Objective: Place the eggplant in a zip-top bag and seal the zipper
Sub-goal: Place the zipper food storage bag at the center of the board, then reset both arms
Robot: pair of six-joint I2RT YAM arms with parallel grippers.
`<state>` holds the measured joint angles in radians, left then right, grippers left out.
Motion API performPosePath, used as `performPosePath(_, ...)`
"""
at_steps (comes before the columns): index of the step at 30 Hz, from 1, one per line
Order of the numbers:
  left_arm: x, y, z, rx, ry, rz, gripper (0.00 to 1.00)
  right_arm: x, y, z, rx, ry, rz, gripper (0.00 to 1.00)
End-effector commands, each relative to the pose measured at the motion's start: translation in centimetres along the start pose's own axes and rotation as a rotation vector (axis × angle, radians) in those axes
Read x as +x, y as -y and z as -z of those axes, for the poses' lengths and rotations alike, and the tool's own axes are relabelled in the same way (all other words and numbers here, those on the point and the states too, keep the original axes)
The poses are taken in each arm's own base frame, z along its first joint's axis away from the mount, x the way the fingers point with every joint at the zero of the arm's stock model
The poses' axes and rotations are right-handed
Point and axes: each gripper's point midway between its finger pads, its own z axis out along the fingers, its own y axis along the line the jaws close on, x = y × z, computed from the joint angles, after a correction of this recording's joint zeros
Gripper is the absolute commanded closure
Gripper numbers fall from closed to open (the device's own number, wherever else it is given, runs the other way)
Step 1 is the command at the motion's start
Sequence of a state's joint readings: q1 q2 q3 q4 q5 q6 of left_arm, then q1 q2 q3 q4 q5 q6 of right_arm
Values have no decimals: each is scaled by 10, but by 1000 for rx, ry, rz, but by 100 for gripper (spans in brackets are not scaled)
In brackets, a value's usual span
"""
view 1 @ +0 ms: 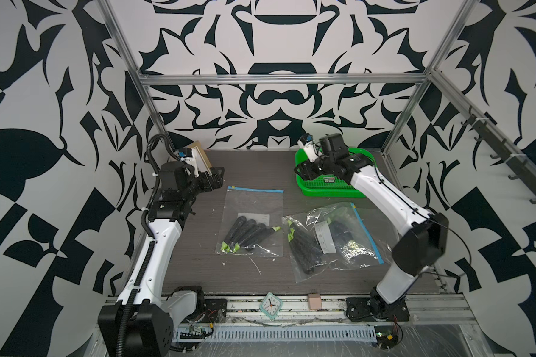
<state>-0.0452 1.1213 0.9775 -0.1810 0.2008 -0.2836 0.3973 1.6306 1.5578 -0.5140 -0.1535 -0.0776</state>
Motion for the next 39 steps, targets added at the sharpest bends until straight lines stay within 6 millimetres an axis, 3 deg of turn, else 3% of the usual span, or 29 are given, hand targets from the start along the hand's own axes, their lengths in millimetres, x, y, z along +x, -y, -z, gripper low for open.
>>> performPosePath(1, -11, -6, -9, -59, 124, -66, 1, -3, 47, 36, 131, 169, -109, 24)
performPosePath(6, 18, -20, -19, -87, 170, -105, 1, 77, 98, 55, 319, 154, -211, 15)
performPosePath(11, 44, -37, -22, -135, 174, -152, 1, 137, 130, 63, 480, 154, -276, 1)
performPosePath(15, 63, -50, -28, -169, 175, -179, 1, 173, 147, 55, 574, 167, -295, 1)
performPosePath(18, 74, -59, -34, -194, 179, -204, 1, 188, 158, 50, 641, 184, -288, 1)
performPosePath(24, 92, -77, -43, -246, 193, -245, 1, 201, 169, 38, 692, 255, -289, 1)
performPosePath(28, 87, -79, -46, -245, 186, -262, 0, 211, 167, 18, 638, 234, -284, 1)
performPosePath(34, 95, -83, -41, -245, 157, -269, 1, 228, 161, -1, 596, 270, -262, 1)
performPosePath(39, 114, -93, -41, -260, 139, -271, 1, 228, 155, -5, 560, 277, -239, 1)
